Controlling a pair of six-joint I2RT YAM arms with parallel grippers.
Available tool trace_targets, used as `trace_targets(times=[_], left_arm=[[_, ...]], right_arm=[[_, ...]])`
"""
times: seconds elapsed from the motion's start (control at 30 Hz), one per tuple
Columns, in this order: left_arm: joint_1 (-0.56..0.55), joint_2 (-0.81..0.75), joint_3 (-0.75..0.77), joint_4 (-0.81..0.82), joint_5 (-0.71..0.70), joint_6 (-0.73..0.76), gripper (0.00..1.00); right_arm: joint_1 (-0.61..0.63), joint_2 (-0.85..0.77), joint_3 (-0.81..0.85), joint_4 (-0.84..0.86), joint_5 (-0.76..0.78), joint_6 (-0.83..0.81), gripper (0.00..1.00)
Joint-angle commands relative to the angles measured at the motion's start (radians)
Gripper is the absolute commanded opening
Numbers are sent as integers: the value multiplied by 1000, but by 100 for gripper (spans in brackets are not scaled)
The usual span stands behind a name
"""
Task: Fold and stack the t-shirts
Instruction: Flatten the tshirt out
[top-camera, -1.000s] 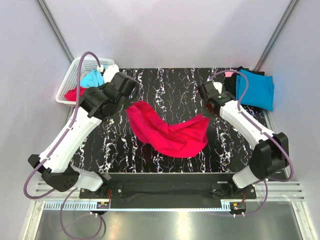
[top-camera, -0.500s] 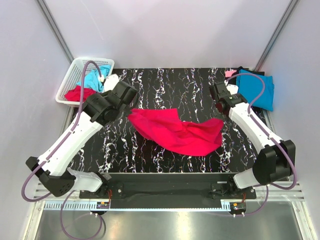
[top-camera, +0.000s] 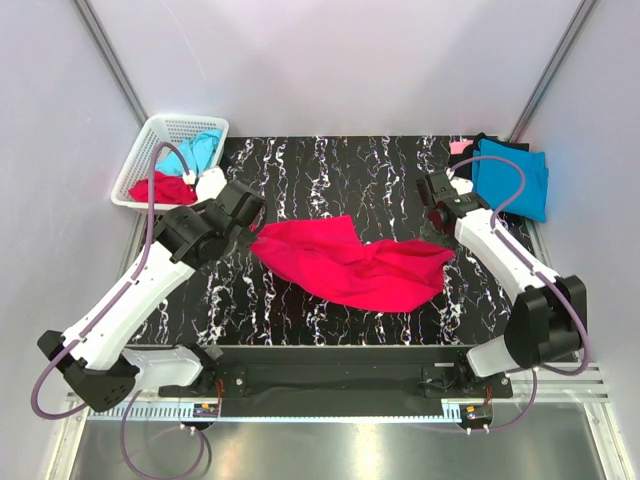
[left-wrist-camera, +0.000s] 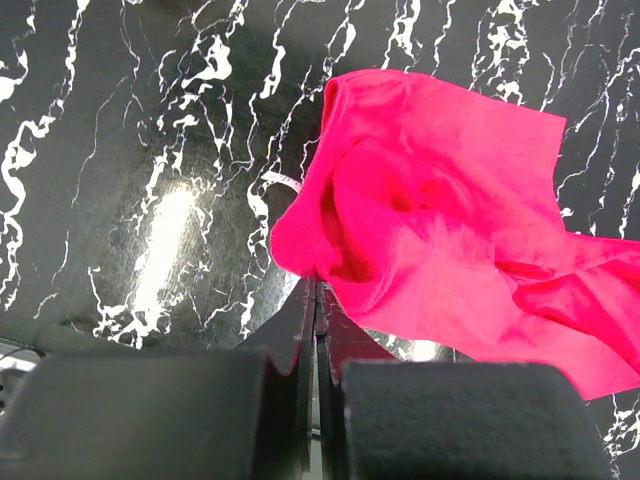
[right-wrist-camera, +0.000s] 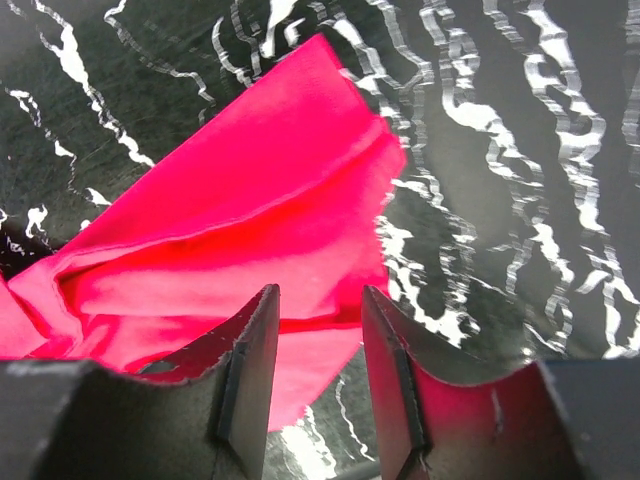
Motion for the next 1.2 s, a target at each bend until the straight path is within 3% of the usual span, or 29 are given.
trace_targets(times=[0.0,0.13,0.53,0.93,1.17], left_arm=[[5,-42,-24,38,-7,-37,0],[5,-43,-41,38,4,-34,0],[5,-9,-49,75,37,-16,0],[5,17,-27,83,36,-5,0],[5,25,-30,86,36,-5,0]], right_arm=[[-1,51,-27,121,-61,-16,46],[-41,175,5,159,-84,-25,45],[-228,231,-47,310,-273,-36,44],[-244,254,-74,319,-319,-5,42],[-244,193,-117,300,-255,20,41]])
